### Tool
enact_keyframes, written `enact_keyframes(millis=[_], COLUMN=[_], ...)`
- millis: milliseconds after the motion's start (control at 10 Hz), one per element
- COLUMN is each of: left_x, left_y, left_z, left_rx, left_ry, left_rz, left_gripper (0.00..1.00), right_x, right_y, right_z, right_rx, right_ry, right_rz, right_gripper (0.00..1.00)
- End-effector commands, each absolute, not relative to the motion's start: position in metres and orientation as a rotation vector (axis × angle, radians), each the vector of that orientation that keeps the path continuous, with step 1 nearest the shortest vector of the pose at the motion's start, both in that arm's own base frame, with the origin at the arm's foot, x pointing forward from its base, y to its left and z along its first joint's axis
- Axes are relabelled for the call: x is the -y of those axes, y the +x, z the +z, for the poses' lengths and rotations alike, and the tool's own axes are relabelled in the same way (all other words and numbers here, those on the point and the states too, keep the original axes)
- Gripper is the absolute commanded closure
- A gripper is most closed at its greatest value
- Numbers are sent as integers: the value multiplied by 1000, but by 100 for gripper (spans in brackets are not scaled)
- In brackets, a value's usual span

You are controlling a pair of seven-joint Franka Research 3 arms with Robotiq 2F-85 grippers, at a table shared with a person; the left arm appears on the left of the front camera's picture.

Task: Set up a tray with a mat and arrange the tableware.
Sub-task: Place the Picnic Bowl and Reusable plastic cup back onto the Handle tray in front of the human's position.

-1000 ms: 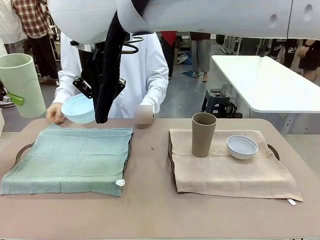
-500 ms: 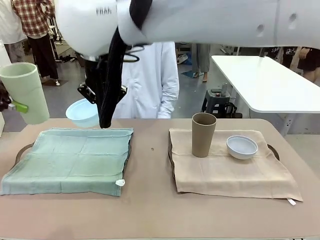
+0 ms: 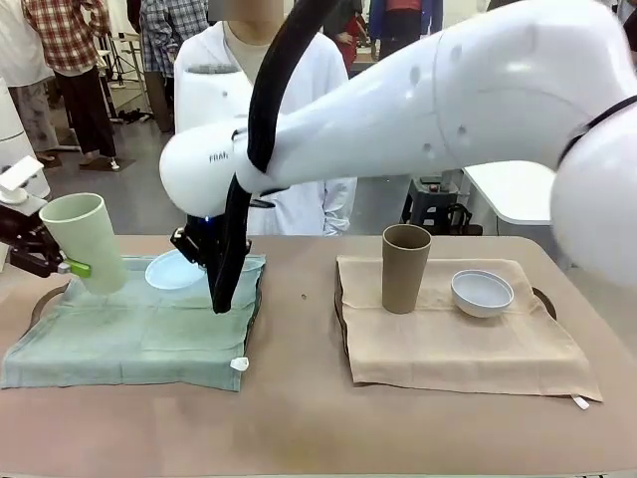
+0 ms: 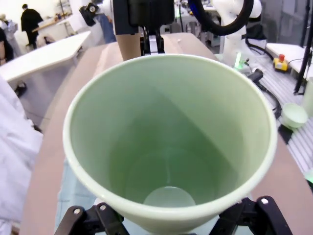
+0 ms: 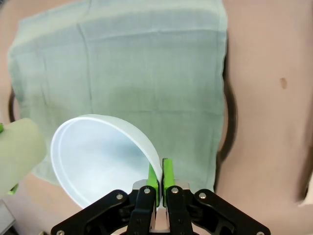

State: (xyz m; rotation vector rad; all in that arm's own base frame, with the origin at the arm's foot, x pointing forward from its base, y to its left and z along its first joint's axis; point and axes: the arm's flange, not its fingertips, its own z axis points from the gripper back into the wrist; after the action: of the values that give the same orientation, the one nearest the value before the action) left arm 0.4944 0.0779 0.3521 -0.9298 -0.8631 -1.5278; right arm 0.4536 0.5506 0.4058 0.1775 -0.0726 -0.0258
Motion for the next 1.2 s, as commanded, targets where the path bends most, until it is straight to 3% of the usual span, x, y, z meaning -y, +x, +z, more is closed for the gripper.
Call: enact_keyframes(millis=[0,600,1100], left_x=[-78,-73,-76], left_y=[507,510,512], left_z=[344,320,316], left_rx=[867,817,953], left_ry=[-907,-915,-921], left_rz=[-1557,-1524,-1557], left_gripper=[16,16,16], right_x=[-549,-555,-554], right_y=[454,461,471], right_z=[388,376,354], right_rx=[56,45,33], right_ry=[230,208,226], right_rz=[-18,-37,-25], right_gripper=[95,95,95])
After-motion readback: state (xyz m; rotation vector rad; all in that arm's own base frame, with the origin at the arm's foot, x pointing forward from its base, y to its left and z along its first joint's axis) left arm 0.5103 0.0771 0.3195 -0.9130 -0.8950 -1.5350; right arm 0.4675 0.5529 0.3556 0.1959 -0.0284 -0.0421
